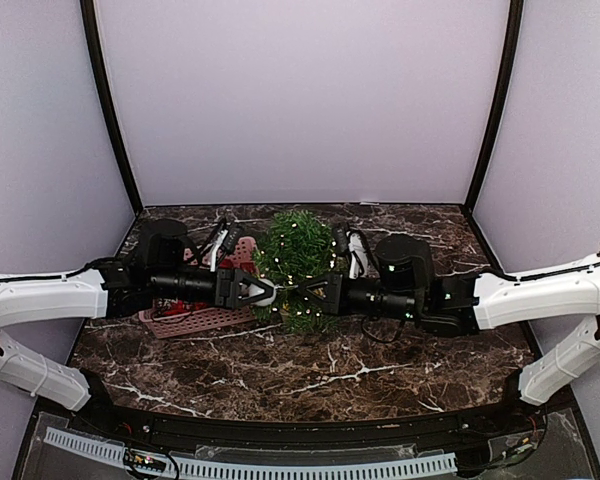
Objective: Decorate the small christmas tree
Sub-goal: Hang the ornament ball on the branch.
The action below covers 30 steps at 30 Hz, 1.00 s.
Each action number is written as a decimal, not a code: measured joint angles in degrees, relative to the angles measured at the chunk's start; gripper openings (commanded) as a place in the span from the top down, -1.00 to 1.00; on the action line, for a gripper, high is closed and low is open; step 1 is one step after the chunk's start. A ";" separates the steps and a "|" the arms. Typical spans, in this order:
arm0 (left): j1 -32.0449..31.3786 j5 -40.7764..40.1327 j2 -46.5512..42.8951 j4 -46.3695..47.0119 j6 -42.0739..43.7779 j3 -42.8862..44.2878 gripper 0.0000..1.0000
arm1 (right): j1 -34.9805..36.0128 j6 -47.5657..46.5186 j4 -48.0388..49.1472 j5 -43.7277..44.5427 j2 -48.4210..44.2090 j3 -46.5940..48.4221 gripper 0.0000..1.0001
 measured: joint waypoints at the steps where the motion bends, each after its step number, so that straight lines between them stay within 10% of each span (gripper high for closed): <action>1: 0.00 0.00 0.00 0.00 -0.02 -0.11 0.25 | 0.00 0.02 0.02 0.00 0.02 0.00 1.00; 30: 0.00 0.46 0.74 3.15 -0.46 -2.45 0.26 | 0.00 0.72 1.86 -0.90 1.81 -0.35 1.00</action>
